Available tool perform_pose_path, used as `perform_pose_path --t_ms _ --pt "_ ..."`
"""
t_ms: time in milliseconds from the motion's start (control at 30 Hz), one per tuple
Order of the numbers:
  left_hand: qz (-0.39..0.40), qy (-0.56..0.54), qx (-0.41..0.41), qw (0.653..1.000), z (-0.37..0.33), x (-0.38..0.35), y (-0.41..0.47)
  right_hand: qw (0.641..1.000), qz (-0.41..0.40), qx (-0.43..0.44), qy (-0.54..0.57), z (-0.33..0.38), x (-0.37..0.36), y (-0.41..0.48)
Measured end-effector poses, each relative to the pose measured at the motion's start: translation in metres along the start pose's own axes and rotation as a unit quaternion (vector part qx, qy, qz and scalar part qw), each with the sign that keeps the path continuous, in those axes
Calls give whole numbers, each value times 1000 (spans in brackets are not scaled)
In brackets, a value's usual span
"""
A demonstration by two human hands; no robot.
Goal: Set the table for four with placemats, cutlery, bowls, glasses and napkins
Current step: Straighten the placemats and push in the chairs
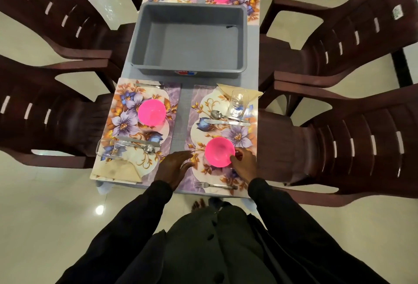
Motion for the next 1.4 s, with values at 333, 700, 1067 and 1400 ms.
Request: perform_pose_path --t_ms 333,700,1067,1400 --pt "14 -12 -6 1000 -32 -4 29 996 87 8 21 -7 7 5" --pt "48 69 -29 996 -40 -12 82 929 22 240 -282 10 36 67" --pt "68 146 -53 986 -9 -26 112 878 143 323 -324 -4 8 82" --pt "82 134 -30 987 8 -30 114 877 156 307 -336 -5 5 75"
Point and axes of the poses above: each hand's wrist, its own y-axis towards the middle knuckle, its own x-axis out of the back of the hand, z = x × y, the point moved 5 cm from there along y, towards the middle knuckle, and after that the axes turned 7 degrees about x, right-handed, at the moved point
